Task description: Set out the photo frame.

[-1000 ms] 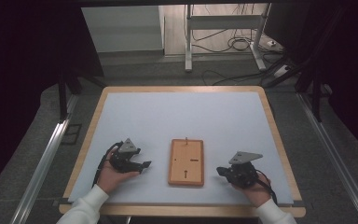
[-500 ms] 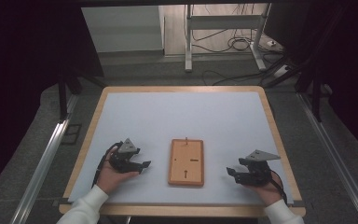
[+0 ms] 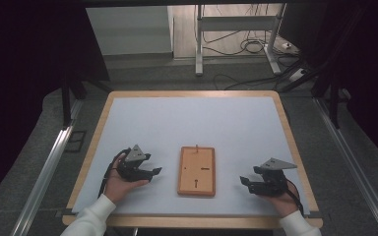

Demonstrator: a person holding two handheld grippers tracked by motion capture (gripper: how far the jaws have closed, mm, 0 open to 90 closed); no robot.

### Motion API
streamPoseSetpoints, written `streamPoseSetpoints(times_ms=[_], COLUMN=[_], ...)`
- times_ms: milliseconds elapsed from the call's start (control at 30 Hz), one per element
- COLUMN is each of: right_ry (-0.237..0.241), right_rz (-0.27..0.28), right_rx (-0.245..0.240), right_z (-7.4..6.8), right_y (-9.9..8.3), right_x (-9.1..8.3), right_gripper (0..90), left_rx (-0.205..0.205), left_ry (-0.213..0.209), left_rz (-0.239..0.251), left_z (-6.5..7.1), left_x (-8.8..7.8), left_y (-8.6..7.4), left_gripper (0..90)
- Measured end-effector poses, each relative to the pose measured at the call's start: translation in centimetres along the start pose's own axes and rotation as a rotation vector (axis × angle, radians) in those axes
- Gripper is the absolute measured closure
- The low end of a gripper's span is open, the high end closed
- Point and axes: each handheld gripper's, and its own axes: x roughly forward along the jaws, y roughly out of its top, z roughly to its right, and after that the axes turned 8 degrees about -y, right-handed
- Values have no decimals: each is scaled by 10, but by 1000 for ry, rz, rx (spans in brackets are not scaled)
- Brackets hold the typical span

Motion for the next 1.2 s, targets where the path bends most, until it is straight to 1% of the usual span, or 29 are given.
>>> streamPoseSetpoints(times_ms=[33, 67, 133, 200, 333, 533, 733, 833, 900, 1067, 1200], right_ry=[0, -1, -2, -1, 3, 1, -4, -3, -3, -4, -3], right_rz=[4, 7, 10, 17, 11, 8, 10, 4, 7, 12, 12], right_rx=[-3, -3, -3, -6, -11, -15, -12, -10, -7, -3, -2], right_z=[0, -1, -1, -2, -4, -4, -4, -4, -3, -3, -3], right_y=[0, 1, 1, 2, 1, 0, 0, 0, -1, 0, 0], right_x=[0, -1, -2, -3, -2, -3, -3, -4, -4, -6, -6], right_gripper=[306, 306, 305, 304, 301, 298, 294, 292, 291, 290, 290], left_rx=[14, 14, 42, 58, 72, 58, 72, 65, 53, 41, 41], left_ry=[-21, -21, -34, -42, -77, -126, -146, -158, -166, -179, -199], left_rz=[-1, -1, 3, 5, 13, 33, 42, 53, 55, 63, 72], left_z=[3, 3, 8, 11, 15, 14, 17, 18, 16, 15, 14], left_x=[2, 2, 4, 6, 12, 23, 35, 40, 45, 51, 56], left_y=[4, 4, 11, 16, 28, 45, 65, 73, 79, 86, 92], left_gripper=[303, 303, 303, 296, 285, 278, 277, 276, 273, 273, 275])
